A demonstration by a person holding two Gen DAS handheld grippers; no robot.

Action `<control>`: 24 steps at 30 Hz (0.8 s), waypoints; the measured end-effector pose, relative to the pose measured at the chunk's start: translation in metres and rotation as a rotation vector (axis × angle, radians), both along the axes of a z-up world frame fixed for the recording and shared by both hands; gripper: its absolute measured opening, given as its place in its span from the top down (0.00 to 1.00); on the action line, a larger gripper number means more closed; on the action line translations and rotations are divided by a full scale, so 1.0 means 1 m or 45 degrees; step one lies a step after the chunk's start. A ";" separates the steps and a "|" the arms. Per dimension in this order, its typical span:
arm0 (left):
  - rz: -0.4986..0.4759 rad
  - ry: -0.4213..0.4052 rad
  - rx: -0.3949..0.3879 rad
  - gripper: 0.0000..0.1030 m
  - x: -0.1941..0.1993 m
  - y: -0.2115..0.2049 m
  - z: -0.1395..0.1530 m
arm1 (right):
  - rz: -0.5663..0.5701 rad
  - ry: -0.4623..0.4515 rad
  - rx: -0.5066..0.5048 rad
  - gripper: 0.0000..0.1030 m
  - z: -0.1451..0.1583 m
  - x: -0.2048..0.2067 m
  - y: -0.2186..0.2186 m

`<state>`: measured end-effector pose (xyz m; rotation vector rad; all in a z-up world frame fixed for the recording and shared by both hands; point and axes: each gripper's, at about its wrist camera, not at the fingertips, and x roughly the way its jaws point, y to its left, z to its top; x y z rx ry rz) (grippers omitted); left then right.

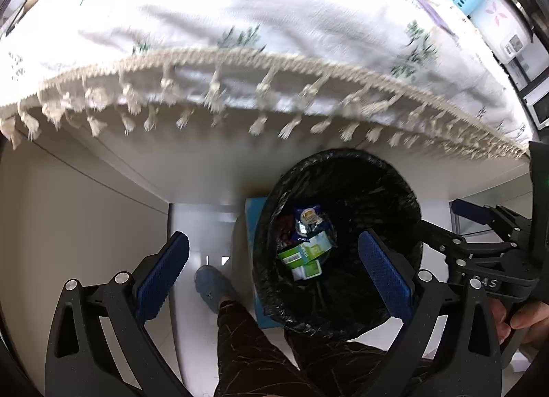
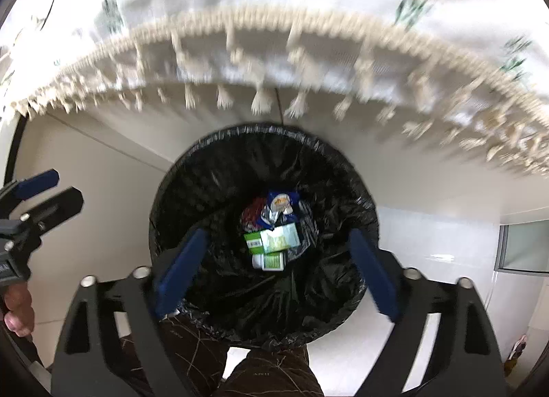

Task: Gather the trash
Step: 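Raise both open tools back over the table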

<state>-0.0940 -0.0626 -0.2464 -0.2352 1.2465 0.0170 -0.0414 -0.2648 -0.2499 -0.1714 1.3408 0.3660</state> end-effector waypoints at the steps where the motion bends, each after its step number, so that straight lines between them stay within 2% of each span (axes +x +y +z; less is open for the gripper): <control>1: -0.001 -0.008 -0.001 0.06 0.002 -0.001 0.004 | -0.004 -0.015 0.003 0.13 0.008 0.001 -0.001; 4: -0.001 -0.044 0.001 0.06 0.006 -0.004 0.020 | -0.029 -0.068 0.000 0.09 0.030 0.003 -0.003; 14: 0.066 -0.159 -0.004 0.06 0.016 0.001 0.084 | -0.115 -0.187 0.024 0.08 0.100 0.022 -0.018; 24: 0.092 -0.182 0.026 0.06 0.034 0.011 0.129 | -0.165 -0.278 0.081 0.08 0.155 0.047 -0.028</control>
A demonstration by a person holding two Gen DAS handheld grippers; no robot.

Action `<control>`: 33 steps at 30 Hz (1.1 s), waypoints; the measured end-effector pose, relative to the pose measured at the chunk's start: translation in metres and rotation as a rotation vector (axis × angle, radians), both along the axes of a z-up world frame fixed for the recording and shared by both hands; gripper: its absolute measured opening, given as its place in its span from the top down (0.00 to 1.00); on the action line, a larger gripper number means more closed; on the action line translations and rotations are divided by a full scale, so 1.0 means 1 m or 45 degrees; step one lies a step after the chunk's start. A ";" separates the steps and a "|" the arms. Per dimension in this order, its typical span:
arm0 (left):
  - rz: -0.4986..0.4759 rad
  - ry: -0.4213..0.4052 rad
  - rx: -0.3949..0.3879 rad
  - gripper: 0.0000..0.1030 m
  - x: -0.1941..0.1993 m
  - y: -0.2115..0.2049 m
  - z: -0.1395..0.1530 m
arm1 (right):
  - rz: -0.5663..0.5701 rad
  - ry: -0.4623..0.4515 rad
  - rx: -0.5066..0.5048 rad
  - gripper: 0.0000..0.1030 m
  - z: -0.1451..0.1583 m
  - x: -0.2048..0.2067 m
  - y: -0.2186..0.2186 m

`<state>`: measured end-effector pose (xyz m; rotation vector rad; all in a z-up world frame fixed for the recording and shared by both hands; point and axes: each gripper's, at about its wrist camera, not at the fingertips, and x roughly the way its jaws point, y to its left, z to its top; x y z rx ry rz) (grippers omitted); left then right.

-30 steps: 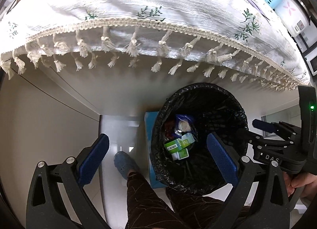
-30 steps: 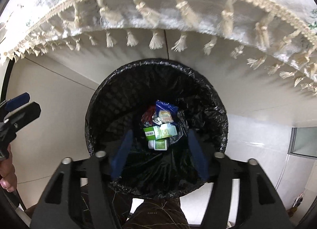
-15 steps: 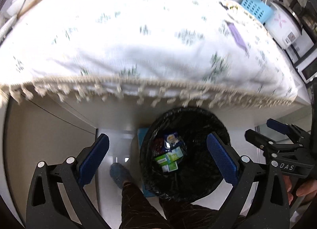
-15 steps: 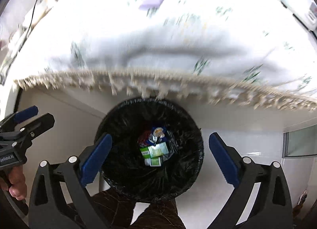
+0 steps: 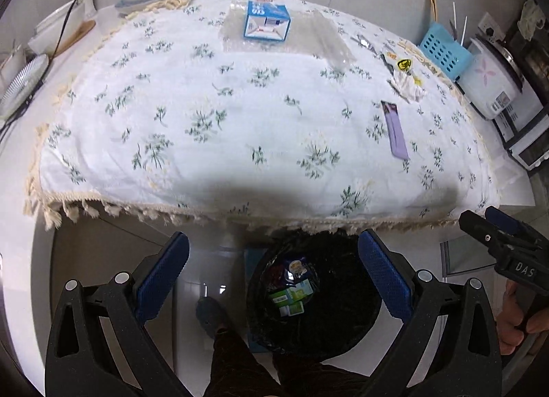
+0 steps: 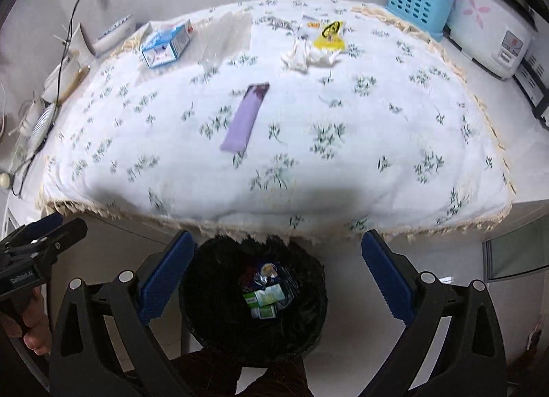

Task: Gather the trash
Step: 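Raise both open tools back over the table, then grasp the blue-white milk carton with the left tool while the right tool grasps the clear plastic tube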

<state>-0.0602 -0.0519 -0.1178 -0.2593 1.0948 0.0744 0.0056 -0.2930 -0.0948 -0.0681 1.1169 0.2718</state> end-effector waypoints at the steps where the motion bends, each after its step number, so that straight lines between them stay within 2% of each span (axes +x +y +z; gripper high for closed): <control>1: 0.000 -0.005 0.002 0.06 0.003 0.001 0.004 | 0.001 -0.012 0.000 0.09 0.004 0.002 0.000; 10: 0.000 -0.044 0.039 0.06 0.027 0.007 0.033 | 0.041 -0.100 0.017 0.08 0.040 0.020 0.015; 21: -0.008 -0.067 0.065 0.06 0.061 0.017 0.057 | 0.077 -0.139 0.019 0.09 0.063 0.051 0.038; 33: 0.011 -0.057 0.078 0.06 0.114 0.040 0.067 | 0.105 -0.134 0.028 0.10 0.069 0.101 0.070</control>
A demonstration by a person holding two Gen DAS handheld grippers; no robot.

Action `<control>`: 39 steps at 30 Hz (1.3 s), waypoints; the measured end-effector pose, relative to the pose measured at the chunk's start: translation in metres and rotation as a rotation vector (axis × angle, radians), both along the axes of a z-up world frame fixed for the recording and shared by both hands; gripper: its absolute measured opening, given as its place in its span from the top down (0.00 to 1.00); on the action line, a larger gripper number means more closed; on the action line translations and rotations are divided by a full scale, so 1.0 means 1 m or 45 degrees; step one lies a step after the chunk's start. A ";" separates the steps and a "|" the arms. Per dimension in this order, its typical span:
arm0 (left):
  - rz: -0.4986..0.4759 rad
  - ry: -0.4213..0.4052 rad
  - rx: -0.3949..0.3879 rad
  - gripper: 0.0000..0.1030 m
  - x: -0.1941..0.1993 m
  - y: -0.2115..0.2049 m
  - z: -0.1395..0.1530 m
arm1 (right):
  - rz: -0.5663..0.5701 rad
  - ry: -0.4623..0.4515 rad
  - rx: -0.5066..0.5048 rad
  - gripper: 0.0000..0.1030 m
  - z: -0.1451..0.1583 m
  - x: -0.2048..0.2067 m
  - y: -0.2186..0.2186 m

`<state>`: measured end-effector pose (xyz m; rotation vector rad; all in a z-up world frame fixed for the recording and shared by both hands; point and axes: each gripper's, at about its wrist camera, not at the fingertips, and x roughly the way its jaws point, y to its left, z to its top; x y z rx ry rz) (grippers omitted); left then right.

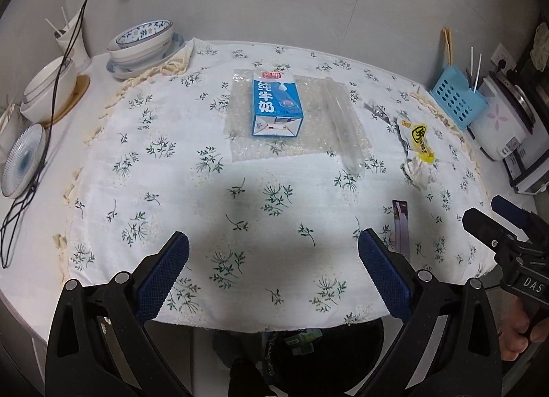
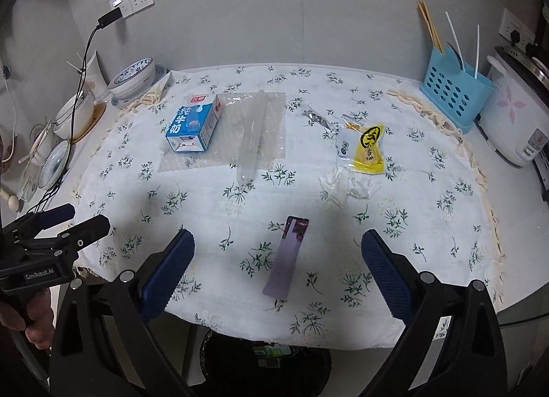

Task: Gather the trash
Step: 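Grasp the blue-white milk carton with the left tool while the right tool grasps the clear plastic tube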

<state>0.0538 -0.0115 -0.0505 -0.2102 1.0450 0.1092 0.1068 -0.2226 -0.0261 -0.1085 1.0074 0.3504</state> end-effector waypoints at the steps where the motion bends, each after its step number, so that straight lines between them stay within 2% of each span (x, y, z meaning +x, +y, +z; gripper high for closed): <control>1: 0.007 0.001 -0.004 0.06 0.005 0.003 0.000 | 0.001 0.003 0.000 0.10 -0.001 0.005 0.004; 8: 0.027 0.024 -0.015 0.06 0.051 0.018 -0.009 | 0.028 0.027 -0.028 0.11 -0.014 0.038 0.032; 14: 0.029 0.056 -0.002 0.06 0.108 0.025 -0.022 | 0.032 0.063 -0.048 0.14 -0.030 0.070 0.049; 25: 0.010 0.155 0.017 0.07 0.189 0.023 -0.057 | 0.040 0.151 -0.070 0.26 -0.062 0.120 0.075; 31: 0.010 0.193 0.054 0.10 0.217 0.022 -0.072 | 0.016 0.210 -0.042 0.33 -0.076 0.149 0.083; 36: 0.022 0.225 0.049 0.15 0.225 0.026 -0.082 | 0.010 0.244 -0.053 0.39 -0.087 0.168 0.094; 39: 0.009 0.247 0.054 0.22 0.230 0.024 -0.088 | 0.013 0.279 -0.072 0.47 -0.096 0.177 0.101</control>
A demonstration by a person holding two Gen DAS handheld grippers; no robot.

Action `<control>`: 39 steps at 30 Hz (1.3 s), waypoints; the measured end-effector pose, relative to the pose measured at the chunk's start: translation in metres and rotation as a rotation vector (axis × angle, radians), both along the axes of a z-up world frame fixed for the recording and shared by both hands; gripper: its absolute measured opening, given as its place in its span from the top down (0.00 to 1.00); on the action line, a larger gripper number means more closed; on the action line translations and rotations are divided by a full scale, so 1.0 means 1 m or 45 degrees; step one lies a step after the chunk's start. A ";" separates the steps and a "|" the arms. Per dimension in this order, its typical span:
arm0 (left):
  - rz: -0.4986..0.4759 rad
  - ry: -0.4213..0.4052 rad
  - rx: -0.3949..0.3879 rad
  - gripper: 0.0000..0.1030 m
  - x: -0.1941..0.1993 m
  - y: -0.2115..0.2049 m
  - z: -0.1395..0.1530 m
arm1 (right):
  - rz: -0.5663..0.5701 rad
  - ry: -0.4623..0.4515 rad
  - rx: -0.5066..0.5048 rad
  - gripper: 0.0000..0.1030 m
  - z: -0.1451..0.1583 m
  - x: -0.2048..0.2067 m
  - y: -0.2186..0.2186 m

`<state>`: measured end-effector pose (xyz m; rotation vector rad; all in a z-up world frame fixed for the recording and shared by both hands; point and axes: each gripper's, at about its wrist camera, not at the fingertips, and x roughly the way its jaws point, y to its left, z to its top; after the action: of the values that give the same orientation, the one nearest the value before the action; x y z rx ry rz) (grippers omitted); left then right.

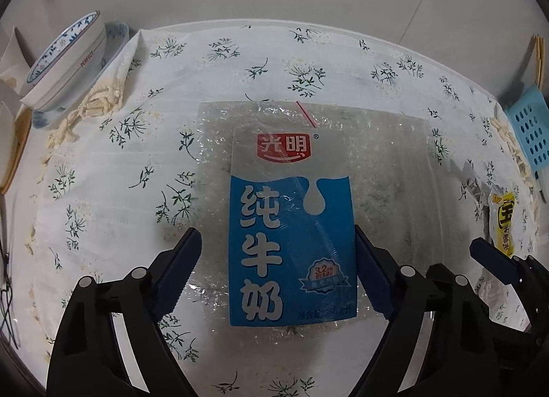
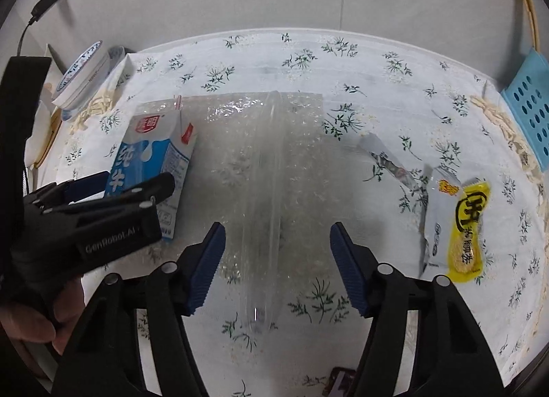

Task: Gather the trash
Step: 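Grasp the blue-white milk carton with the left tool while the right tool grasps the clear plastic tube, then carry the milk carton and plastic tube down toward the black trash bin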

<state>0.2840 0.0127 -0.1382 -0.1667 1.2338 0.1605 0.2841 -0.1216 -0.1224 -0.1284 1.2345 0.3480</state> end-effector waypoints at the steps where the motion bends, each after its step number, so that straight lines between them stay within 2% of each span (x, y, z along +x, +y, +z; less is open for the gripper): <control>1: -0.003 0.005 0.003 0.26 0.001 0.000 -0.002 | 0.002 0.015 -0.005 0.49 -0.004 0.003 0.003; 2: -0.003 0.011 0.007 0.31 0.004 0.001 -0.003 | 0.005 0.026 -0.009 0.51 -0.007 0.006 0.005; 4: 0.000 0.025 -0.005 0.38 0.006 0.001 -0.005 | 0.007 0.051 -0.010 0.62 -0.013 0.010 0.007; 6: -0.006 0.022 0.010 0.39 0.007 -0.001 -0.006 | -0.003 0.073 0.006 0.67 -0.016 0.014 0.007; 7: -0.011 0.018 0.009 0.39 0.007 -0.001 -0.005 | -0.009 0.081 0.011 0.75 -0.017 0.016 0.007; 8: -0.013 0.015 0.015 0.39 0.006 -0.001 -0.004 | -0.014 0.083 0.009 0.76 -0.018 0.017 0.007; 22: 0.012 -0.050 0.032 0.39 -0.024 0.011 0.024 | -0.028 0.014 0.021 0.76 0.006 0.001 -0.008; 39: 0.035 -0.106 -0.022 0.40 -0.070 0.016 0.054 | -0.053 -0.089 0.016 0.76 0.048 -0.028 -0.029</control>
<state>0.2135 0.0289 -0.0843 -0.2036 1.1507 0.1656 0.2558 -0.1505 -0.0748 -0.1027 1.1643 0.3125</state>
